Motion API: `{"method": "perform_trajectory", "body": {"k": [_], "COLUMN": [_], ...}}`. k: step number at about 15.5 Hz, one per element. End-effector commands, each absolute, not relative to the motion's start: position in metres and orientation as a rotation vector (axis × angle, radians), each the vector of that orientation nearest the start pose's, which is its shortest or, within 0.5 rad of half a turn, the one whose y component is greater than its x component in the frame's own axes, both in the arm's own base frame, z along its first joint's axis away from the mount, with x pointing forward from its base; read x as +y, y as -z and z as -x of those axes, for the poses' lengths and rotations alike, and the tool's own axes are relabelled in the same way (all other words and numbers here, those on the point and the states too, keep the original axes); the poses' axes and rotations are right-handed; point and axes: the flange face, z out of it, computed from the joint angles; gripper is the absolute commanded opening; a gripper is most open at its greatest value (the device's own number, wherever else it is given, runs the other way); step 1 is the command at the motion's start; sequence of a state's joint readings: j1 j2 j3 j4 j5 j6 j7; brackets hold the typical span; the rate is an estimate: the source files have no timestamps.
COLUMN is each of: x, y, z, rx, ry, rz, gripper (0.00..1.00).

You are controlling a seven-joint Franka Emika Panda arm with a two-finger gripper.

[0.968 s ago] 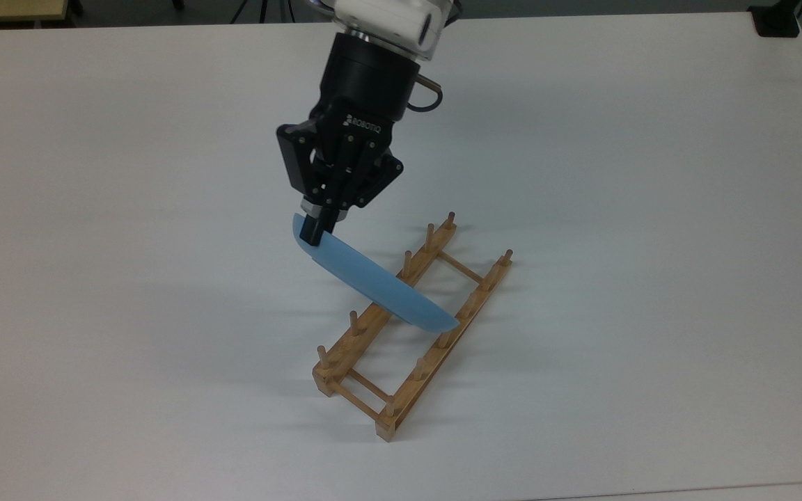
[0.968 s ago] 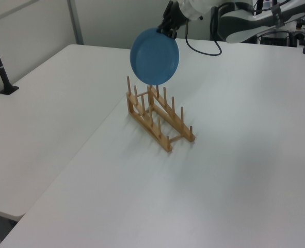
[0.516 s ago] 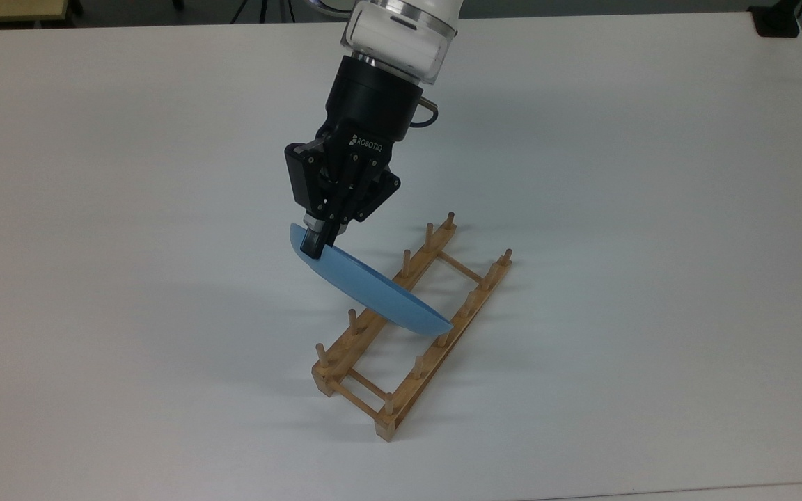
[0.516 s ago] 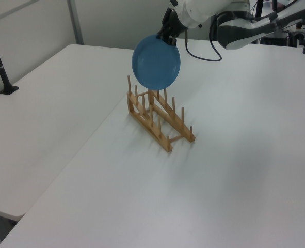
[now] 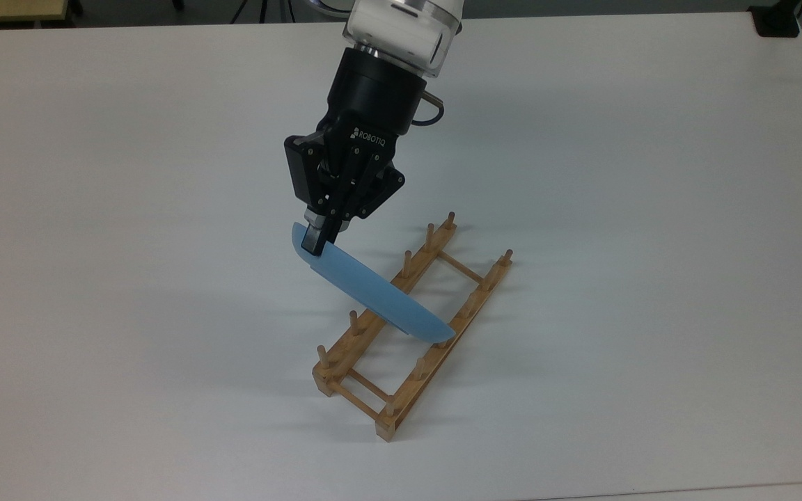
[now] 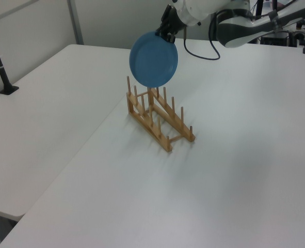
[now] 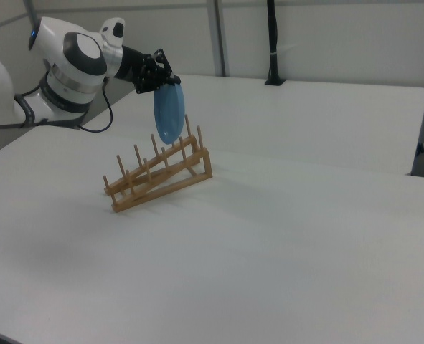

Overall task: Place plate in plate rack
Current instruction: 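Carry the upright plate over the wooden rack between the pegs, then lower the plate edge-down into a slot of the rack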

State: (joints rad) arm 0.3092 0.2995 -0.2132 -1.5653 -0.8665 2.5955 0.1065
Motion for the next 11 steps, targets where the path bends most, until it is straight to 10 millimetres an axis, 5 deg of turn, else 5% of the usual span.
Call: {"method": "perform_trajectory", "body": {"k": [1,11], "x": [0.105,0.117], "y": [-0.558,-0.522], "z": [-0.69,-0.702], "rx": [0.685,0.693], "ry": [-0.97,-0.944], "rz": [-2.168,-2.139], "gripper": [0.0,0.0]}}
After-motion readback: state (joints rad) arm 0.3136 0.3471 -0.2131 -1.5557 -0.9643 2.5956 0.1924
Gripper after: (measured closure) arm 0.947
